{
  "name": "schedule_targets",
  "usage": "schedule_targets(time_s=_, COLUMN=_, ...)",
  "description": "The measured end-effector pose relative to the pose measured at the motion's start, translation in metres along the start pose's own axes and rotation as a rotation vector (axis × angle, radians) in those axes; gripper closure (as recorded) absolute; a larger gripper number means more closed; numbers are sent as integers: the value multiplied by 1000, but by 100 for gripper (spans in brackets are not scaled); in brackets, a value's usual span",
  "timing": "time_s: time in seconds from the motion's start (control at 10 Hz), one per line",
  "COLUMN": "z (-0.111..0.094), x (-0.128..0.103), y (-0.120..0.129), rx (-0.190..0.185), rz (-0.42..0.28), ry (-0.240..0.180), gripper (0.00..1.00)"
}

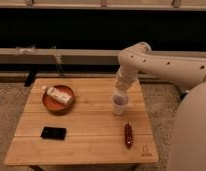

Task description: Place the white sponge in the ceramic cup

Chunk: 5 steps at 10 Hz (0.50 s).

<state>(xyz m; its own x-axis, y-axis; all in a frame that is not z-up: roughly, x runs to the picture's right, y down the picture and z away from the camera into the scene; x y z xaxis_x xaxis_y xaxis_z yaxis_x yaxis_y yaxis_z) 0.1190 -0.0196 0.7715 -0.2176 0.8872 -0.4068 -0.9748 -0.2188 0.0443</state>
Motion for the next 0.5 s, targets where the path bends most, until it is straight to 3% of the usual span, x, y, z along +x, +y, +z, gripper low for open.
schedule_targets(time_s=0.5, z=23, x=19, y=-3, rx=18, rz=10, ry=33, gripper=26)
